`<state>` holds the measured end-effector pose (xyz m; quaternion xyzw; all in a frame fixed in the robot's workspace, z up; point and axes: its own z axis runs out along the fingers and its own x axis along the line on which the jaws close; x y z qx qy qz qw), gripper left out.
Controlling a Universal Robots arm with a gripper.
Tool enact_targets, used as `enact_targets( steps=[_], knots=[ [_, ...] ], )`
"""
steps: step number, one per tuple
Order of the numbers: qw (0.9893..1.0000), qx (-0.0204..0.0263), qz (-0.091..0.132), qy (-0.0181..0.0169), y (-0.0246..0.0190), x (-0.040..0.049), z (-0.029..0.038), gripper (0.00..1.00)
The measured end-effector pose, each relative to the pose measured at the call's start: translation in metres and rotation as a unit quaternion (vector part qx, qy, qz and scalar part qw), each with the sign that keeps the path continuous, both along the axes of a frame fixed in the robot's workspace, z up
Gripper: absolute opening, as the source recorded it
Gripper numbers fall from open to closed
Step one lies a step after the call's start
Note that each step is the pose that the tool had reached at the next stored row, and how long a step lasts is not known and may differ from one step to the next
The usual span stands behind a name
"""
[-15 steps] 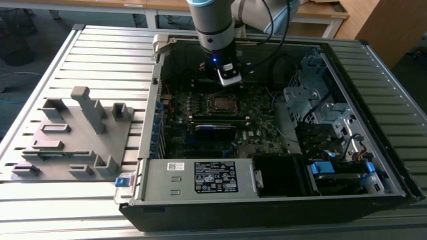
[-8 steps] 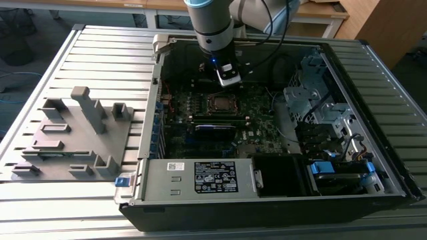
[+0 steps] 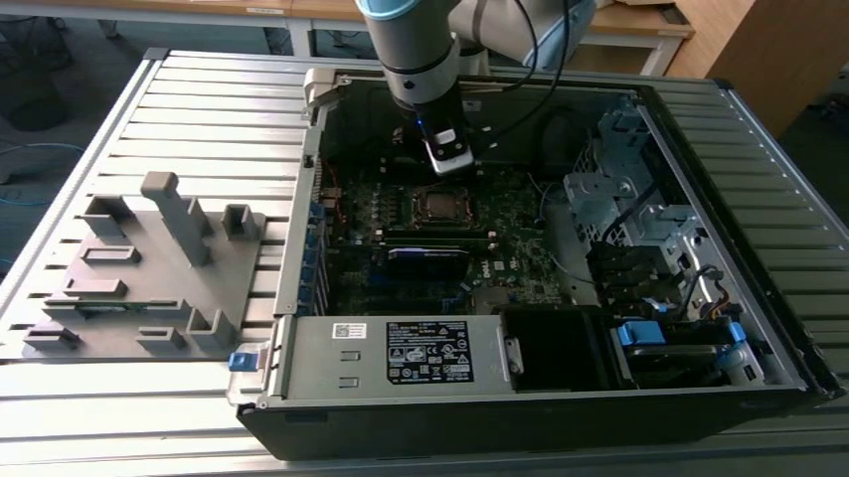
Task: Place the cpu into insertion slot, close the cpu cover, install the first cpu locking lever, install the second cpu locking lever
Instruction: 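Install the first cpu locking lever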
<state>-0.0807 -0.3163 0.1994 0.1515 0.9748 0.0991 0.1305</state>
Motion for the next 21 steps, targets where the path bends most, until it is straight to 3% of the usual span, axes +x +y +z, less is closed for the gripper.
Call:
enact_targets(
  steps=[5,21],
  knots=[
    [1.0,0.0,0.0,-0.0016,0.0002,-0.0006,-0.0017,0.1],
    [1.0,-0.0014,0.0,-0.0016,0.0023,-0.0006,-0.0043,0.1]
  ],
)
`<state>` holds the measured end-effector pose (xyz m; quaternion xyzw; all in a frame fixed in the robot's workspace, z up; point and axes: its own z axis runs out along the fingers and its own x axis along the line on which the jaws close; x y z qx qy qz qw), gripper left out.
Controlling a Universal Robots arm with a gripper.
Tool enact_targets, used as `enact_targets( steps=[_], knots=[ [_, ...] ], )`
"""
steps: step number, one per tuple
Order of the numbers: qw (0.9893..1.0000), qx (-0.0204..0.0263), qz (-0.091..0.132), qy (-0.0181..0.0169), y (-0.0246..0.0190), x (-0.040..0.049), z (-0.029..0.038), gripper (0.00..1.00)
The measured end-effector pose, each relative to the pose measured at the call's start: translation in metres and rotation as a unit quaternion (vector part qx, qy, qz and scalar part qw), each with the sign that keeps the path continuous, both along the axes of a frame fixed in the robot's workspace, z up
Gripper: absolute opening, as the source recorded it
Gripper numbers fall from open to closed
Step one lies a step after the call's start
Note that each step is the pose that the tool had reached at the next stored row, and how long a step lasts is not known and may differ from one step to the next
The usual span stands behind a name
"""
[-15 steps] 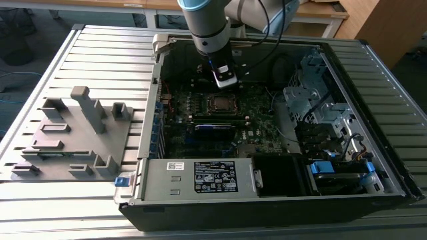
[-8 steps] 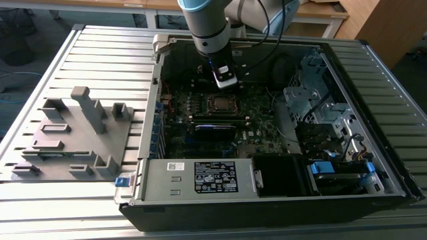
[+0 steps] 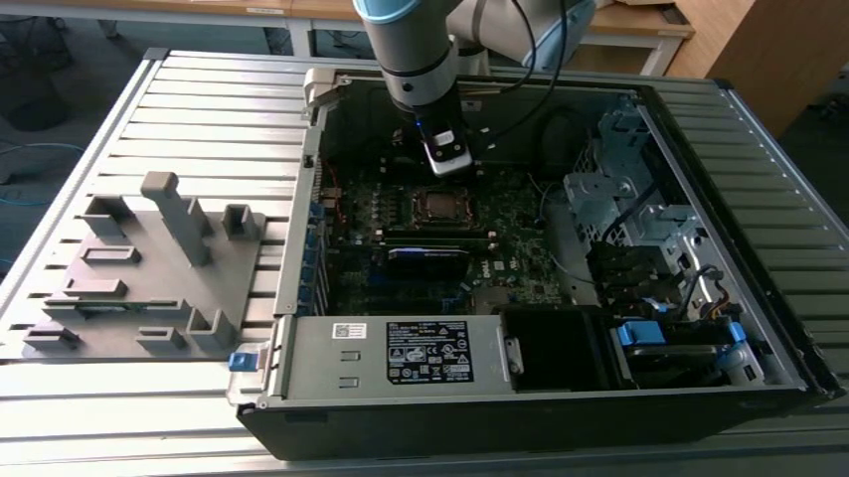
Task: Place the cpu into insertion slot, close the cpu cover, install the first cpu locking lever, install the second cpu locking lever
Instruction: 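Install the first cpu locking lever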
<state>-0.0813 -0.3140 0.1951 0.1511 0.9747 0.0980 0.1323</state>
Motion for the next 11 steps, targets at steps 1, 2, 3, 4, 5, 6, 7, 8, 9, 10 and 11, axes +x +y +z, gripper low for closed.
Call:
enact_targets(
  steps=[1,2,3,4,5,6,7,8,9,10,11],
  knots=[
    [1.0,-0.0001,0.0,0.0,0.0,0.0,0.0,0.1],
    [1.0,-0.0001,0.0,0.0,0.0,0.0,0.0,0.1],
    [1.0,0.0,0.0,0.0,0.0,0.0,-0.0001,0.1],
    [1.0,0.0,0.0,0.0,0.0,0.0,-0.0001,0.1],
    [1.0,-0.0002,0.0,-0.0001,0.0,0.0,-0.0002,0.1],
    [1.0,-0.0007,0.0,-0.0001,0.0001,0.0,-0.0003,0.1],
    [1.0,-0.0015,0.0,-0.0001,0.0001,0.0001,-0.0005,0.1],
    [1.0,-0.0022,0.0,-0.0001,0.0,0.0,-0.0006,0.1],
    [1.0,-0.0031,0.0,-0.0001,0.0,0.0,-0.0008,0.1],
    [1.0,-0.0044,0.0,-0.0001,0.0,0.0,-0.0011,0.1],
    [1.0,-0.0055,0.0,-0.0001,0.0,0.0,-0.0013,0.1]
  ],
)
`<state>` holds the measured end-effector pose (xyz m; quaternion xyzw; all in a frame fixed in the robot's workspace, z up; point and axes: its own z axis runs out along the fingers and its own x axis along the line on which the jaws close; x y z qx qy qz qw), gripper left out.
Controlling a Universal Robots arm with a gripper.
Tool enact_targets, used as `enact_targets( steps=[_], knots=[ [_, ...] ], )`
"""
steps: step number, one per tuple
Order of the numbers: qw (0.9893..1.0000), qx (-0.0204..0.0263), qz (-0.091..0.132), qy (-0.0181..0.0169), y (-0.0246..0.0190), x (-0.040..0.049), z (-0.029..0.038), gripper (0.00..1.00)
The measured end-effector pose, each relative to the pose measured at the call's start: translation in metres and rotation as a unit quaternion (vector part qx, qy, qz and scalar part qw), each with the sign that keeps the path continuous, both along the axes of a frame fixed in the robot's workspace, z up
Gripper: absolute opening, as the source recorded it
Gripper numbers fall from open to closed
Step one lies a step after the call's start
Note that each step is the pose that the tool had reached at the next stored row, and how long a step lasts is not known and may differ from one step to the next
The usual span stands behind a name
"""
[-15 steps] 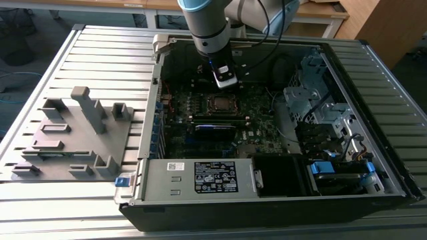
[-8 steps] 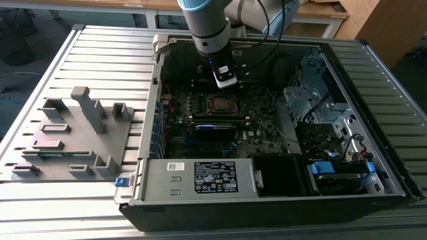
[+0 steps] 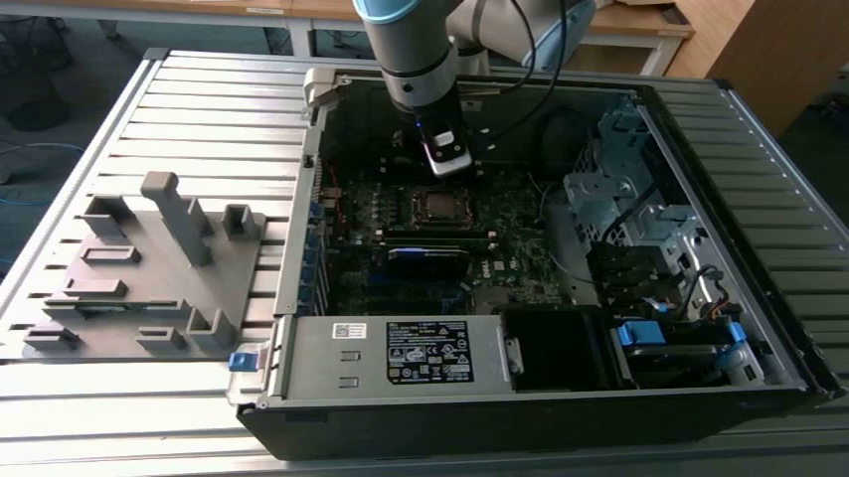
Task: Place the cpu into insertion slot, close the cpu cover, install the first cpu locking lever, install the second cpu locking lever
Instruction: 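Install the first cpu locking lever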
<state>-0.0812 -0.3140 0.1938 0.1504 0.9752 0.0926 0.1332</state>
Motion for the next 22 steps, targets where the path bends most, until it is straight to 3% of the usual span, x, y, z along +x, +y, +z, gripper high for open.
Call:
enact_targets(
  steps=[5,22],
  knots=[
    [1.0,-0.0079,0.0,0.0,0.0,0.0,-0.0015,0.1],
    [0.9999,-0.01,0.0,0.0001,-0.0001,0.0021,-0.0031,0.1]
  ],
)
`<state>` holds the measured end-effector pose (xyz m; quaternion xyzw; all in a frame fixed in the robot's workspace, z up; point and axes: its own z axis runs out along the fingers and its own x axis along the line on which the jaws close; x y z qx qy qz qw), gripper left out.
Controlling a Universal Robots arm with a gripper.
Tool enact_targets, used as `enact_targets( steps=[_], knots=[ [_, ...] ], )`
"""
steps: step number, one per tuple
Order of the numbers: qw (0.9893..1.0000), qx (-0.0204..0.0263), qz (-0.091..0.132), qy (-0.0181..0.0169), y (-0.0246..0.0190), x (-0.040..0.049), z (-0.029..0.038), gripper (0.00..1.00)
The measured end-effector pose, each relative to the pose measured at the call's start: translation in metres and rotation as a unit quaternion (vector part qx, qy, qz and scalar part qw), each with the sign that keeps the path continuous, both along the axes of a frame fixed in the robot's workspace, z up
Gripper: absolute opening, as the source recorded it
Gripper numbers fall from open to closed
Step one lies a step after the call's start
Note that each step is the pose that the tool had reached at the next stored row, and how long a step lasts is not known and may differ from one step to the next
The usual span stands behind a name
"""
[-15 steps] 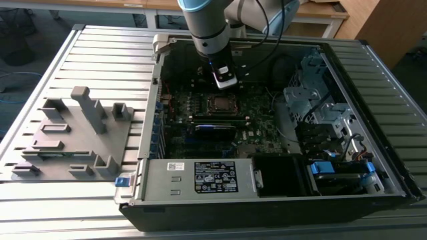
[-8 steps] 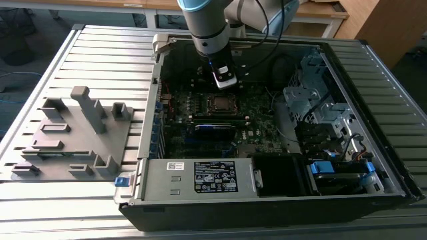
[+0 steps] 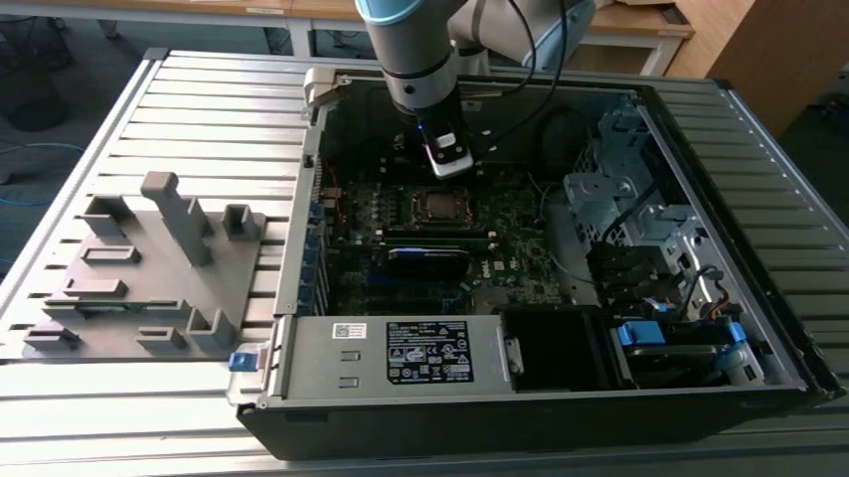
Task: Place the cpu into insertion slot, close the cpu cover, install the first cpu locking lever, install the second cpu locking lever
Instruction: 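Install the first cpu locking lever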
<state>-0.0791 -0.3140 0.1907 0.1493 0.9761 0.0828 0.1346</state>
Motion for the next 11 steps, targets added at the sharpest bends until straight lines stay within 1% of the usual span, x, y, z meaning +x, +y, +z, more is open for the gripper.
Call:
enact_targets(
  steps=[8,9,11],
  knots=[
    [1.0,0.0001,0.0,-0.0001,0.0,0.0013,-0.0013,0.1],
    [1.0,0.0005,0.0,-0.0005,0.0002,0.0018,-0.0018,0.1],
    [1.0,0.0003,-0.001,-0.0002,0.0001,0.002,-0.0018,0.1]
  ],
)
